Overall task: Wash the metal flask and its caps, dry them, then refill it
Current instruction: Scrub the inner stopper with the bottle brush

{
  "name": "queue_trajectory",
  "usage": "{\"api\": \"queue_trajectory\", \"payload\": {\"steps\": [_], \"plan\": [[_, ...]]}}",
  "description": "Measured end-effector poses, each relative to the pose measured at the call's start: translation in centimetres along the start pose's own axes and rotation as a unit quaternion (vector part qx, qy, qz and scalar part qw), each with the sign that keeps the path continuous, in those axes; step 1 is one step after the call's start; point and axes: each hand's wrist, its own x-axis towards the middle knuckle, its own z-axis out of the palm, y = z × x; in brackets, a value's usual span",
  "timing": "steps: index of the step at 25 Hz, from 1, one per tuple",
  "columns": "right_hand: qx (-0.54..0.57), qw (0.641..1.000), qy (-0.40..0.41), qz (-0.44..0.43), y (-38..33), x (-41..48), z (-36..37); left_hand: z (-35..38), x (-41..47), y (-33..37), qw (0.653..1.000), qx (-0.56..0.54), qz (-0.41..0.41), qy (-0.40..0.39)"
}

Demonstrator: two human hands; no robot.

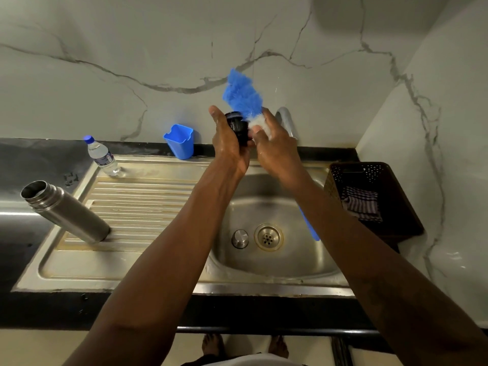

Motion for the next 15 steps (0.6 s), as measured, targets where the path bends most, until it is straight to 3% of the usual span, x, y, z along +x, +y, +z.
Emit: {"api": "queue_trajectory", "payload": {"steps": [4,8,15], "plan": [[-0.023,0.999,-0.035,-0.027,0.0,-2.4,1.6,-1.0,-0.2,-0.5,0.999,0.024,0.027,-0.024],[-0.004,1.000,-0.001,0.010,-0.5,-0.3,1.0,0.0,-2.1,-1.4,0.996,0.004,-0.008,-0.094],[0.006,0.999,-0.036,0.022,-1.0,-1.7,1.2,0.0,-1.6,-0.2,0.999,-0.010,0.031,-0.026]]}}
